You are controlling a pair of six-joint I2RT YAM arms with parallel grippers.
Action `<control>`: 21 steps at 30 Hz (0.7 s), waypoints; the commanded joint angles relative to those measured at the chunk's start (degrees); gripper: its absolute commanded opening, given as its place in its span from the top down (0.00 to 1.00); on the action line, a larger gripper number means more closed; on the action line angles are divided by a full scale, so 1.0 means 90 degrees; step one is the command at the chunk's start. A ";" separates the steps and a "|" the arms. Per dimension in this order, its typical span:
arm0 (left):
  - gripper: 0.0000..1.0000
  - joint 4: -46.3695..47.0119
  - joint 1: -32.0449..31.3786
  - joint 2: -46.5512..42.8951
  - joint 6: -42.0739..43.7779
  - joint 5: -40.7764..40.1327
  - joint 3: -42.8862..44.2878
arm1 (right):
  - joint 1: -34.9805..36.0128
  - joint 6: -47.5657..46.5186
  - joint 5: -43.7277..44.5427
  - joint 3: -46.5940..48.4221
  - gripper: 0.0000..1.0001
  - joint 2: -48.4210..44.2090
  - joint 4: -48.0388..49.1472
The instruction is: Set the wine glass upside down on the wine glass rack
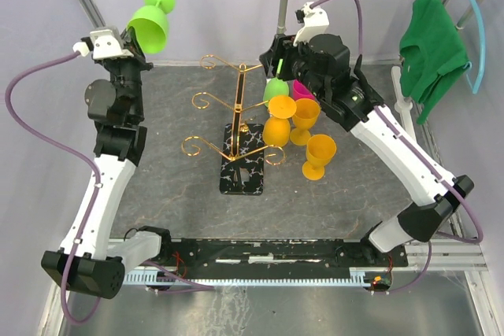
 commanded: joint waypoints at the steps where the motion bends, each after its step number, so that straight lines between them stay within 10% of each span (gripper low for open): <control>1: 0.97 0.2240 -0.0077 -0.0075 0.0547 0.0561 -0.0521 | 0.0001 0.1366 -0.0532 0.0602 0.33 0.0057 0.0845; 21: 0.97 0.5350 -0.1760 0.0483 0.2854 0.1267 -0.2062 | -0.0014 0.4281 -0.2434 0.2276 0.33 0.1674 0.1700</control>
